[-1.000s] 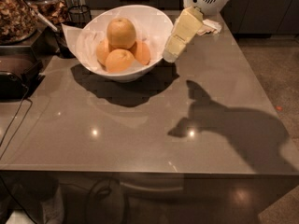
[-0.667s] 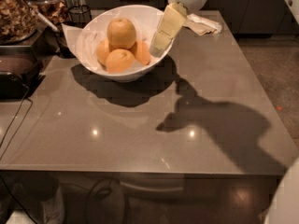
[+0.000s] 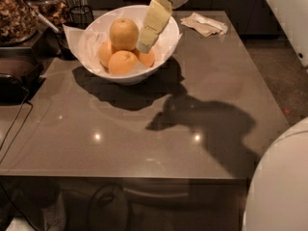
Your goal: Pick orange from white bowl
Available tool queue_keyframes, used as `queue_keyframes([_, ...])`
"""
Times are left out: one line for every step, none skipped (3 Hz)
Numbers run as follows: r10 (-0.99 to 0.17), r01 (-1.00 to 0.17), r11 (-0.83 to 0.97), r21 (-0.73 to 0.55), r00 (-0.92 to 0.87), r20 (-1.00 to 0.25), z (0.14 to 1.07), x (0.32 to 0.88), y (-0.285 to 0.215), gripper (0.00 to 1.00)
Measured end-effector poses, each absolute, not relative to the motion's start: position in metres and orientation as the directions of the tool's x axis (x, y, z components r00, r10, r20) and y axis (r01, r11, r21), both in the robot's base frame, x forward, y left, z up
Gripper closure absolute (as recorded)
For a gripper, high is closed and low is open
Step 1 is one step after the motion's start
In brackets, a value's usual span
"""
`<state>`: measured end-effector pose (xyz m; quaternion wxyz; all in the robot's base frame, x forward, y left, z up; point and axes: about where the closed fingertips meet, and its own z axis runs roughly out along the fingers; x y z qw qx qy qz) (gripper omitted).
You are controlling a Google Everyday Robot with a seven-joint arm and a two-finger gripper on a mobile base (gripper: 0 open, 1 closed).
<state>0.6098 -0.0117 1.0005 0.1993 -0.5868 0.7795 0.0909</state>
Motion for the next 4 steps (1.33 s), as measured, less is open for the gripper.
queue_keyframes([-0.873, -0.953, 0.273, -0.13, -0.189, -0.45, 1.006, 0.621, -0.002, 0.0])
queue_keyframes([-0.876, -0.96, 0.245, -0.136, -0.159, -0.456, 1.008, 0.639, 0.017, 0.0])
queue_keyframes([-0.875, -0.965, 0.226, -0.132, -0.142, -0.463, 1.009, 0.656, 0.032, 0.0])
queue_keyframes([-0.871, -0.964, 0.231, -0.128, -0.147, -0.468, 1.005, 0.671, 0.038, 0.0])
